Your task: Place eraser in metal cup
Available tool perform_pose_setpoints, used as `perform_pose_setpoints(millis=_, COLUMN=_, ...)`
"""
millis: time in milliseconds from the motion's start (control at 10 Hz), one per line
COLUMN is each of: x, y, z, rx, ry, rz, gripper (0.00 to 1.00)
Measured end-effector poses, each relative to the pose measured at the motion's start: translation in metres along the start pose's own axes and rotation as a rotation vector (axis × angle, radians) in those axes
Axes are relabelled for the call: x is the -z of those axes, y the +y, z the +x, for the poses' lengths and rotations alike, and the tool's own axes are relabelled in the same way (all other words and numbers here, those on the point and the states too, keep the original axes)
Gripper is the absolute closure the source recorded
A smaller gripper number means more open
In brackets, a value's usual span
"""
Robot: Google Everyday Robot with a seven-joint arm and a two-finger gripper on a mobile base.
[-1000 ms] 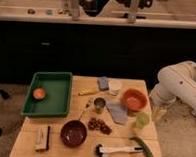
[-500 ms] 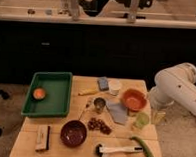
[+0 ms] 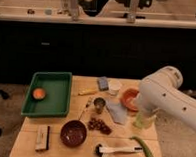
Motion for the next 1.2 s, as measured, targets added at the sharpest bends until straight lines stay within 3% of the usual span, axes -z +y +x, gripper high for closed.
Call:
perform_pose_setpoints(millis=600, x=0.013, y=-0.001, z=-0.083, rx=0.224, ry=0.036, rz=0.003, gripper=0.2)
perform_pose_setpoints(millis=1100, x=0.022, y=-0.016, z=-0.134, rx=0.317, ry=0.055, rz=0.006, gripper=0.2)
perform_pose_setpoints(millis=1200, x=0.022, y=-0.014, z=-0.132, rx=0.313, ry=0.057, rz=0.001, gripper=0.2)
